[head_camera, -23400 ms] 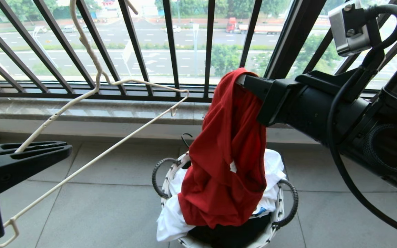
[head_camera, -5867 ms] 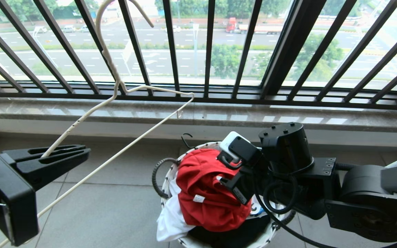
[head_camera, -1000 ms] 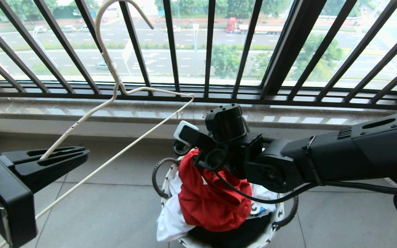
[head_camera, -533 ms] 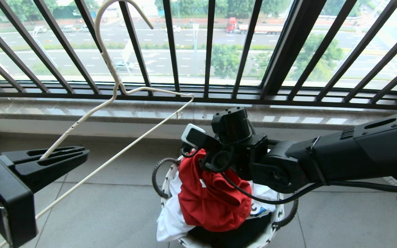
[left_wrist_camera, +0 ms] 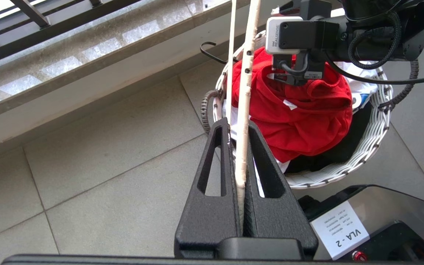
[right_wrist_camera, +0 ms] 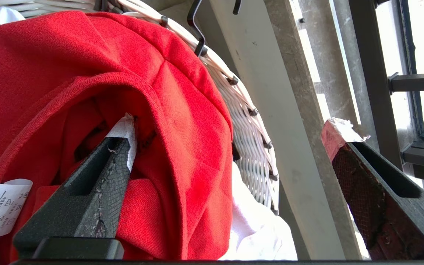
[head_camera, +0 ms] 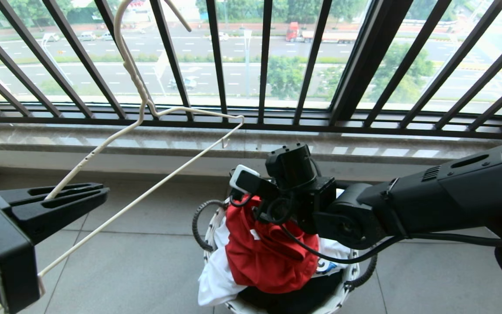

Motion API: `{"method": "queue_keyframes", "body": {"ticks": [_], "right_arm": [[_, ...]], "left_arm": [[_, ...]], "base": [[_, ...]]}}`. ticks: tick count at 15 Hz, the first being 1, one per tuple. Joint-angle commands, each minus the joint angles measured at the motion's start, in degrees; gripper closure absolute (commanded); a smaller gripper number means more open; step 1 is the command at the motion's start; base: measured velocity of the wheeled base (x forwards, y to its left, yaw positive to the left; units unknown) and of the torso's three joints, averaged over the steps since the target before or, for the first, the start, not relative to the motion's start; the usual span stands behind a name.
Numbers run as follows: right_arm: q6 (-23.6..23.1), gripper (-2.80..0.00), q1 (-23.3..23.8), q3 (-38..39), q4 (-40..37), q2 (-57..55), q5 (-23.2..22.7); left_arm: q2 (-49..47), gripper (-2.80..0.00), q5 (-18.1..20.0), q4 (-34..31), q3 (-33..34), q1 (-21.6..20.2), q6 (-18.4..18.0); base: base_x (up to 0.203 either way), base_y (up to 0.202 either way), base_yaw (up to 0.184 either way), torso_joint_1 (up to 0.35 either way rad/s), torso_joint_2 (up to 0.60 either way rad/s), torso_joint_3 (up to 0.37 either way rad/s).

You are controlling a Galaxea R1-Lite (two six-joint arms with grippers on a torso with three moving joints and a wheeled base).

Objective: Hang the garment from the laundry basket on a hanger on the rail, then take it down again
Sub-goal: Pick up clothes from the basket

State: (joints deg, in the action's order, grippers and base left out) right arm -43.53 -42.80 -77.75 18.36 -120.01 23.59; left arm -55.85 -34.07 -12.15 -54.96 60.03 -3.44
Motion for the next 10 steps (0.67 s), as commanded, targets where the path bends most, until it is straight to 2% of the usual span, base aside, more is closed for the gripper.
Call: {"method": "queue_keyframes", "body": {"ticks": [1,4,5,6,10], "right_arm": [[-0.54,-2.8,-0.03,-0.12,0.1,-0.67,0.08],[-1.12,-2.8,0.0,-0.3,0.01,-0.63,0.1],[-1.12,-1.14,0.0,-0.36,0.01,-0.59,0.07],[-1.12,0.0,0.0,-0.3,0.1,-0.58,0.05],[-1.12,0.0,0.0,-0.3,0.19,-0.58,0.05]], "left_arm": [[0.03,0.0,-0.21,-0.15,-0.01,0.0,0.01],[0.12,0.0,-0.21,-0.06,-0.06,0.0,0.01],[0.05,0.0,-0.21,-0.06,-0.04,0.0,0.01],[0.03,0.0,-0.21,-0.14,0.02,0.0,0.01],[0.03,0.0,-0.21,-0.11,0.02,0.0,0.01]], "base": [[0.0,0.0,0.0,0.0,0.0,0.0],[0.0,0.0,0.0,0.0,0.0,0.0],[0.0,0.0,0.0,0.0,0.0,0.0],[0.0,0.0,0.0,0.0,0.0,0.0],[0.0,0.0,0.0,0.0,0.0,0.0]]}}
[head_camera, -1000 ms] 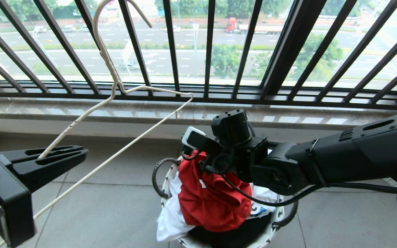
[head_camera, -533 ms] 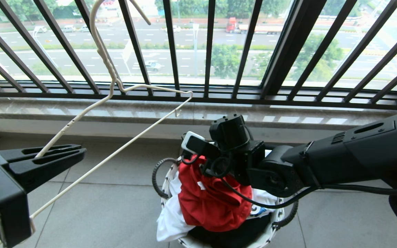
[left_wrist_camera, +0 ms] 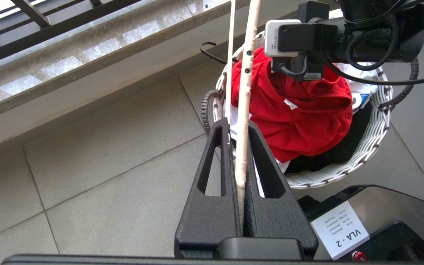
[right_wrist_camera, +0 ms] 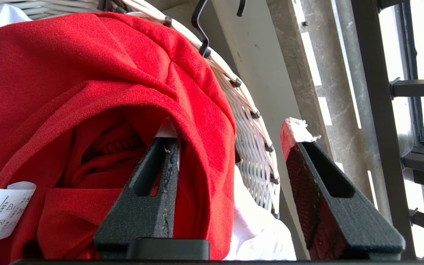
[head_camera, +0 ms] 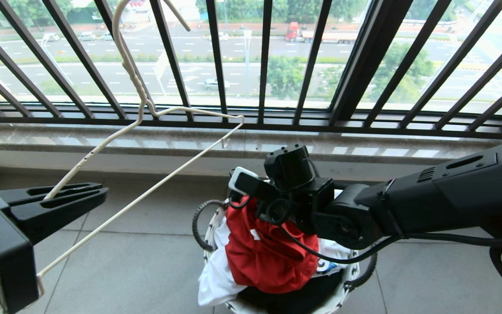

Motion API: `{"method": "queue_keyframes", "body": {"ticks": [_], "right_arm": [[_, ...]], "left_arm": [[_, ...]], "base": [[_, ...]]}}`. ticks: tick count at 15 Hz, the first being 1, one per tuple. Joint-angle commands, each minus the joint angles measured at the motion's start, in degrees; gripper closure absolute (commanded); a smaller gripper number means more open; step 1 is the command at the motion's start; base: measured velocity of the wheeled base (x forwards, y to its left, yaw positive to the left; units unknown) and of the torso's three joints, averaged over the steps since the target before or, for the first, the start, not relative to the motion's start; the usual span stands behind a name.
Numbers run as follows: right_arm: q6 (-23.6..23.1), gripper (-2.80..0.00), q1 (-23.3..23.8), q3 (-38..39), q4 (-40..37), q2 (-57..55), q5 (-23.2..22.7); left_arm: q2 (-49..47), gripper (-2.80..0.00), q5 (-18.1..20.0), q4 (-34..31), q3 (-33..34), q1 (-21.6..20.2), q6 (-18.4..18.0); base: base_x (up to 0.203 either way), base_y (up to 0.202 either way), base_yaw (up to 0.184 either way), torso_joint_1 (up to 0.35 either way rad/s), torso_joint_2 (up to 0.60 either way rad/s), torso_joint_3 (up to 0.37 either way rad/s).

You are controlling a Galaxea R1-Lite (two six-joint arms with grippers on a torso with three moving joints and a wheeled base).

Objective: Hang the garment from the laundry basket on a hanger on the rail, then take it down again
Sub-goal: Pick up clothes from the basket

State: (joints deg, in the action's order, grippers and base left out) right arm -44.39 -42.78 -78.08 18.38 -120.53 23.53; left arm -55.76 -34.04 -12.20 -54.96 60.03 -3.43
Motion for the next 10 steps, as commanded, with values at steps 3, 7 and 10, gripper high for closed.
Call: {"method": "queue_keyframes", "body": {"ticks": [3,7,10], "right_arm": [[-0.26,0.0,-0.11,0.12,0.1,0.03,0.11],[-0.22,0.0,-0.11,0.19,0.16,1.09,0.11],[0.07,0.0,-0.11,0.27,0.17,4.45,0.11]], "left_arm": [[-0.05,0.0,-0.23,-0.1,0.02,0.0,0.0],[0.03,0.0,-0.23,-0.02,0.02,0.0,0.0],[0.04,0.0,-0.14,-0.01,-0.24,0.0,0.0]], "base": [[0.0,0.0,0.0,0.0,0.0,0.0],[0.0,0.0,0.0,0.0,0.0,0.0],[0.0,0.0,0.0,0.0,0.0,0.0]]}}
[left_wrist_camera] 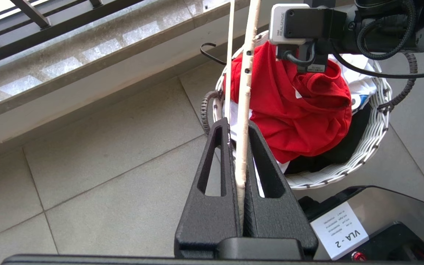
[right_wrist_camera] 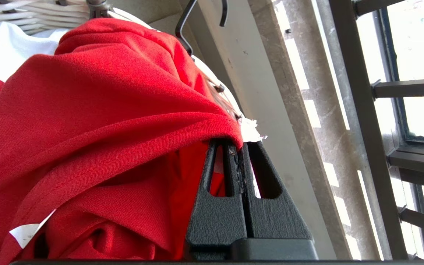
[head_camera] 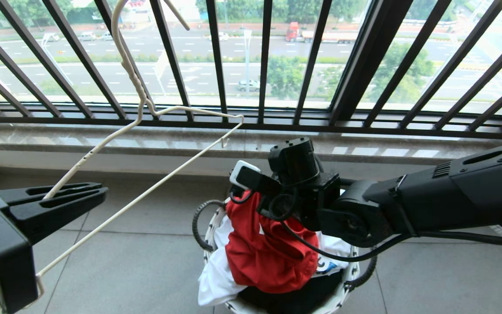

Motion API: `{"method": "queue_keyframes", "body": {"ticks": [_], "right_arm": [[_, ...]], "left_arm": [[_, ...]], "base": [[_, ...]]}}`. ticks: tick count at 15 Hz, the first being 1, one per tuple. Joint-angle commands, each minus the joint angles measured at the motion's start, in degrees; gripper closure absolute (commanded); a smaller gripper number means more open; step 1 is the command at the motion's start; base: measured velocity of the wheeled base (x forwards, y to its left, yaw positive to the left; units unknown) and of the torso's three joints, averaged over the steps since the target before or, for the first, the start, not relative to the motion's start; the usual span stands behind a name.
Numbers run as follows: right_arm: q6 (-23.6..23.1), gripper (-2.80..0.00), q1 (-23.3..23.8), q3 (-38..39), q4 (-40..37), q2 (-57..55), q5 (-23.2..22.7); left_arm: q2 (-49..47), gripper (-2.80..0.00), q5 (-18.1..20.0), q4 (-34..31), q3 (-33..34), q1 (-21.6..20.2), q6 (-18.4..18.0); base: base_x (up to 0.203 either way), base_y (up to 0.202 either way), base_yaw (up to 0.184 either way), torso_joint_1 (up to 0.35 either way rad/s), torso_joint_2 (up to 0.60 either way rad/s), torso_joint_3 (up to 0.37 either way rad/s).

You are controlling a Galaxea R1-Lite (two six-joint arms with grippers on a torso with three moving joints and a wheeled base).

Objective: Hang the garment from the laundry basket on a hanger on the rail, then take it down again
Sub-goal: Pick up clothes from the basket

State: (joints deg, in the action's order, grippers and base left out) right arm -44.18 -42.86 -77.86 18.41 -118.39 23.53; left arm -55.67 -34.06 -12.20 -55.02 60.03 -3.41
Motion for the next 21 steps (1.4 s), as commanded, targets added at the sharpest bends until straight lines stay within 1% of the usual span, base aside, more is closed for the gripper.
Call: {"method": "queue_keyframes", "body": {"ticks": [1,3,7,9,10,11,12,13,15,17,18,21], "right_arm": [[0.45,0.0,-0.03,0.11,0.21,3.5,0.1],[3.26,0.0,-0.03,0.17,0.12,6.3,-0.47],[13.19,0.0,-0.1,0.02,0.63,9.05,-1.09],[17.01,0.0,-1.43,0.45,5.31,9.89,-0.54],[17.46,0.0,-1.76,1.01,7.2,10.17,-0.14],[18.04,0.0,-2.04,2.54,11.52,10.69,0.08],[18.72,0.0,-2.17,4.48,14.28,11.0,0.32],[18.99,0.0,-2.03,6.62,15.54,11.48,0.51],[20.71,0.0,-1.31,12.21,16.38,15.54,0.53],[25.16,0.0,-0.76,16.09,16.6,20.14,0.3],[26.93,0.0,-0.46,16.89,16.65,21.41,-0.8],[27.27,0.0,0.66,16.61,16.6,21.56,-3.86]], "left_arm": [[-0.05,0.0,0.03,-0.01,-0.27,-0.01,0.07],[0.17,0.0,0.23,-0.01,-0.65,0.0,0.29],[0.13,0.0,0.4,-0.01,-0.77,0.0,0.34],[-0.14,0.0,0.4,-0.01,-0.44,0.0,0.43],[-0.22,0.0,0.95,-0.01,-0.53,0.0,0.57],[-0.15,0.0,2.78,-0.01,-0.57,-0.03,0.77],[-0.06,0.0,5.09,-0.01,-0.69,-0.13,1.06],[-0.09,0.0,5.58,-0.01,-0.71,-0.17,1.51],[-0.38,0.0,5.73,-0.01,-0.62,-0.17,1.74],[-0.92,0.0,5.76,-0.01,-0.36,-0.17,1.74],[-1.1,0.0,5.58,0.07,-0.53,-0.17,1.95],[-1.95,0.0,5.58,0.07,-0.61,-0.26,2.53]], "base": [[0.0,0.0,0.0,0.0,0.0,0.0],[0.0,0.0,0.0,0.0,0.0,0.0],[0.0,0.0,0.0,0.0,0.0,0.0],[0.0,0.0,0.0,0.0,0.0,0.0],[0.0,0.0,0.0,0.0,0.0,0.0],[0.0,0.0,0.0,0.0,0.0,0.0],[0.0,0.0,0.0,0.0,0.0,0.0],[0.0,0.0,0.0,0.0,0.0,0.0],[0.0,0.0,0.0,0.0,0.0,0.0],[0.0,0.0,0.0,0.0,0.0,0.0],[0.0,0.0,0.0,0.0,0.0,0.0],[0.0,0.0,0.0,0.0,0.0,0.0]]}}
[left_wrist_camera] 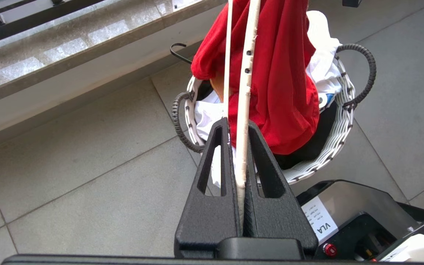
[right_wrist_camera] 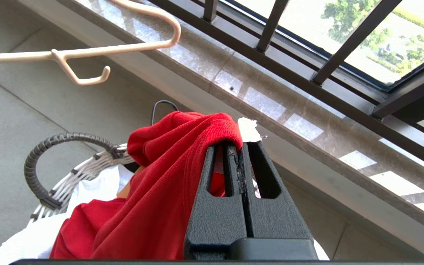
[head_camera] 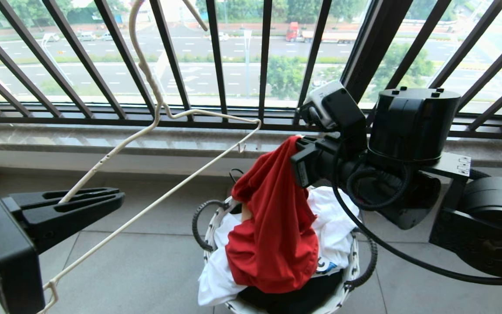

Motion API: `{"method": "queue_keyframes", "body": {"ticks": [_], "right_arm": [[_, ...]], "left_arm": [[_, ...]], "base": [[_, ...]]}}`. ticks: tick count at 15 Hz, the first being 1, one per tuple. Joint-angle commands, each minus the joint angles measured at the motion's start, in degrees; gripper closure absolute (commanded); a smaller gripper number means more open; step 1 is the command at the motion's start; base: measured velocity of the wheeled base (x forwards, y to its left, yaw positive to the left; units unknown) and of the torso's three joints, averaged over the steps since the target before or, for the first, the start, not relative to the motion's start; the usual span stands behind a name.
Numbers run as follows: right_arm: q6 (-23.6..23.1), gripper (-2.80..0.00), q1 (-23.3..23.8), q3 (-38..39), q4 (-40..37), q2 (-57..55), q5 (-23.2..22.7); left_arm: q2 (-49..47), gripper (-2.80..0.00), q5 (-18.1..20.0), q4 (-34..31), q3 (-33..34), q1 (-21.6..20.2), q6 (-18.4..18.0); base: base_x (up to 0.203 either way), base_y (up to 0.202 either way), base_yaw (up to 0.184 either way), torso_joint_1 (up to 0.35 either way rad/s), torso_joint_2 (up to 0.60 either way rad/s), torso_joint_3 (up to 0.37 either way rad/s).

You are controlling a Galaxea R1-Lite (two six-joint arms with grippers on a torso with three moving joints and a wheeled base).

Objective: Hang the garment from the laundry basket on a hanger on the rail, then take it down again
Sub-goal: Pick up clothes from the basket

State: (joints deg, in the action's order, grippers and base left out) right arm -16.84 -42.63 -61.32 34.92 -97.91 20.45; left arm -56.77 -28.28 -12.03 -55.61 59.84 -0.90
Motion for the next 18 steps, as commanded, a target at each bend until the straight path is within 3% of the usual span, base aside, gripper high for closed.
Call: {"method": "queue_keyframes", "body": {"ticks": [1,8,11,14,18], "right_arm": [[0.05,0.0,0.44,0.15,0.15,0.95,-1.02],[0.78,0.0,0.35,-0.27,0.35,-1.23,-1.27],[0.9,0.0,0.36,-0.99,4.71,-3.8,-1.34],[0.66,0.0,0.27,-1.61,7.28,-5.1,-1.29],[0.59,0.0,-0.05,-0.64,7.52,-4.93,-1.02]], "left_arm": [[-0.97,0.0,-0.19,-0.1,0.07,-0.08,0.1],[-0.57,0.0,-0.46,-0.17,-0.11,-0.7,-0.24],[-1.41,0.0,-0.46,-0.11,-0.28,-1.14,-0.15],[-2.14,0.0,-0.76,-0.19,-0.32,-4.77,-0.77],[-3.17,0.0,-5.01,-0.27,-0.47,-6.85,-2.35]], "base": [[0.0,0.0,0.0,0.0,0.0,0.0],[0.0,0.0,0.0,0.0,0.0,0.0],[0.0,0.0,0.0,0.0,0.0,0.0],[0.0,0.0,0.0,0.004,0.0,0.105],[0.0,0.0,0.0,0.001,0.0,0.197]]}}
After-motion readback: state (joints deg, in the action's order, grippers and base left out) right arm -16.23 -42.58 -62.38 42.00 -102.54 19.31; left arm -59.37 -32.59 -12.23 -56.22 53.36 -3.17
